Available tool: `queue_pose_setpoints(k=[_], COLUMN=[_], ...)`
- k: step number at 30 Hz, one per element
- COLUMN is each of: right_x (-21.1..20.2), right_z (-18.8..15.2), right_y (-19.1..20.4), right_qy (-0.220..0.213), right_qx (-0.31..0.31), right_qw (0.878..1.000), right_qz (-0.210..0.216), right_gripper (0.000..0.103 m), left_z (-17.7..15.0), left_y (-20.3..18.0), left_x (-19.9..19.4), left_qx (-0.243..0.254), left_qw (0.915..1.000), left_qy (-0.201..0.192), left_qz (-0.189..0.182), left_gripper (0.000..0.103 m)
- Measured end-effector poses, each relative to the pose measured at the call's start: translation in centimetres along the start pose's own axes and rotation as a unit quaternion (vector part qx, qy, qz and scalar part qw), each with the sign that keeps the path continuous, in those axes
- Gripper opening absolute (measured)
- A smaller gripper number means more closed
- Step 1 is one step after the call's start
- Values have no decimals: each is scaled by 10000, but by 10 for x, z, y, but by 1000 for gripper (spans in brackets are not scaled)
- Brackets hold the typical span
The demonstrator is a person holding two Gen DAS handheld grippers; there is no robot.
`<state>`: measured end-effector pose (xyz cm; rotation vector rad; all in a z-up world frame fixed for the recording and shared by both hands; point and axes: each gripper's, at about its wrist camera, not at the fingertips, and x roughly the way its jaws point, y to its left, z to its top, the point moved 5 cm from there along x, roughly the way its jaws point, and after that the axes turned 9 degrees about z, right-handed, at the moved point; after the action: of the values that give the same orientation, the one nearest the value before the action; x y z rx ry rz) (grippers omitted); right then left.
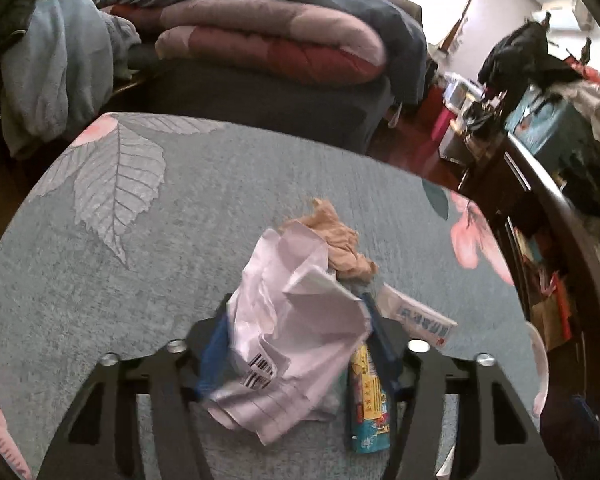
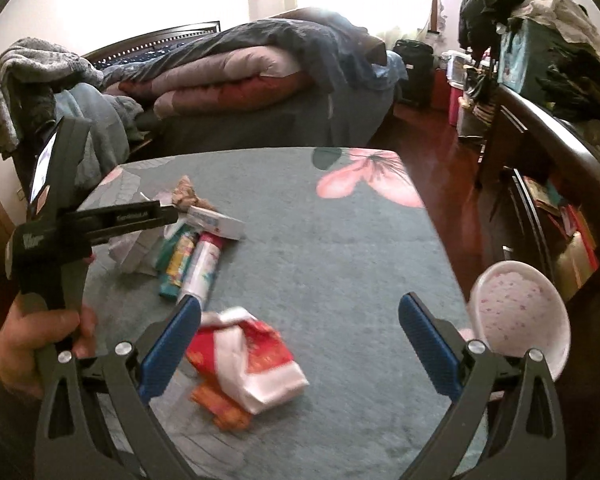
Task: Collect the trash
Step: 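Grasp crumpled white paper with left tool while right tool grasps white box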
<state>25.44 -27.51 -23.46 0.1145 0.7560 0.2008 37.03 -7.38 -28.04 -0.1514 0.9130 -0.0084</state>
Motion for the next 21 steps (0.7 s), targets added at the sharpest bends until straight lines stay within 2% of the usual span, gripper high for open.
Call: queue_pose_setpoints(k=[2, 6, 13, 18, 21], right_x=[9, 31, 91, 128, 141], right_z=[9, 27, 48, 55, 57], right_y=[7, 23, 48, 53, 56], right_qy=[-4, 65, 512, 799, 897], right_qx=[-14, -104, -234, -221, -196], right_qw=[10000, 9998, 9983, 9965, 9958], right_qz=[40, 130, 138, 63, 66], right_gripper=[99, 99, 99, 99, 96], left_z=[0, 5, 22, 24, 23], left_y=[5, 16, 53, 63, 65], left_x=[-3, -19, -55, -58, -57], left_qx=[31, 15, -61, 7, 34], left_qw=[10000, 9996, 9960, 9954, 9957], left_qy=[-46, -274, -793, -869, -858], left_qz=[44, 91, 404, 408, 355], left_gripper=[50, 49, 50, 51, 52])
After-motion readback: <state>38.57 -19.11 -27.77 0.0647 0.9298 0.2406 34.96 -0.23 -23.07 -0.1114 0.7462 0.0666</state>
